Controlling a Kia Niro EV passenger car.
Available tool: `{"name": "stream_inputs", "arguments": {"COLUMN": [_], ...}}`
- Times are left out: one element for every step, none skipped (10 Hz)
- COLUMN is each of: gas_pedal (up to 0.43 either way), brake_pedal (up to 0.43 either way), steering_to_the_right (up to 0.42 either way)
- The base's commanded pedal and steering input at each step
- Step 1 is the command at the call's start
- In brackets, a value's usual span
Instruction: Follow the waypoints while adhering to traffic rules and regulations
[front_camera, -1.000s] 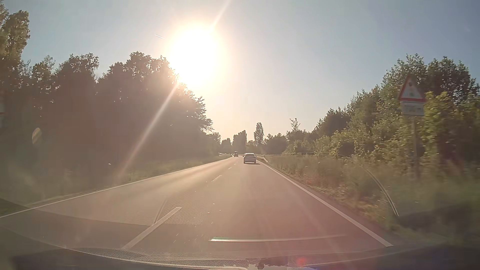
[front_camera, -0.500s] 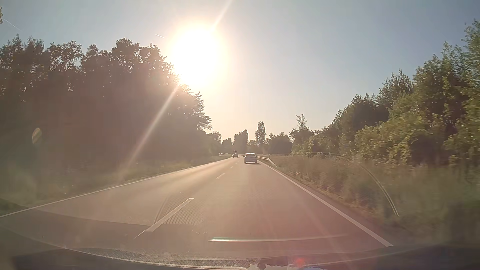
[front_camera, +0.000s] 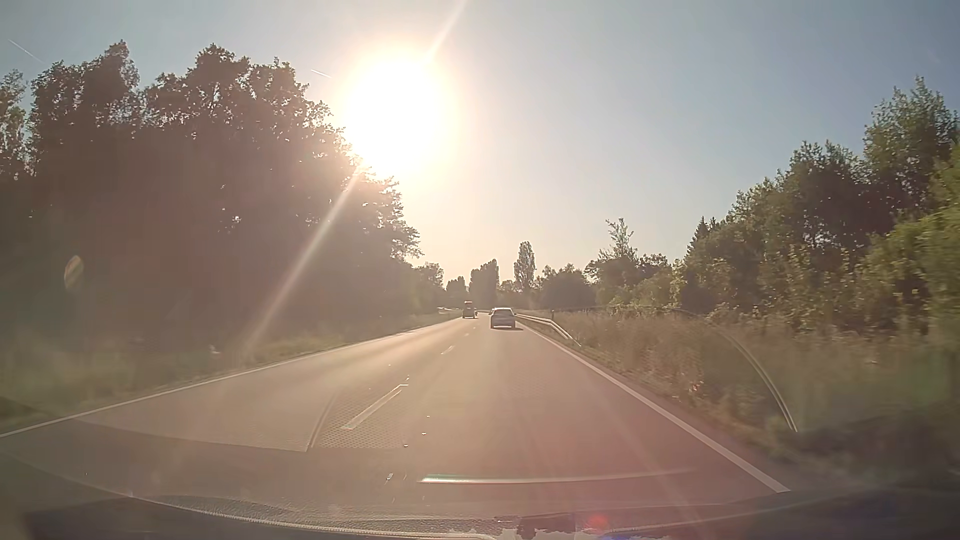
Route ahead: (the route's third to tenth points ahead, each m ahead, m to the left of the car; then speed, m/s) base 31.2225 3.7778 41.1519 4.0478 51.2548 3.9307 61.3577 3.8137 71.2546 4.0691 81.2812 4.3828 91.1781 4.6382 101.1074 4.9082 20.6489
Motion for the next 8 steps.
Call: {"name": "stream_inputs", "arguments": {"gas_pedal": [0.098,0.098,0.098,0.110,0.110,0.110,0.110,0.110], "brake_pedal": [0.000,0.000,0.000,0.000,0.000,0.000,0.000,0.000], "steering_to_the_right": [-0.002,-0.001,-0.001,-0.001,0.000,0.000,0.001,0.001]}}
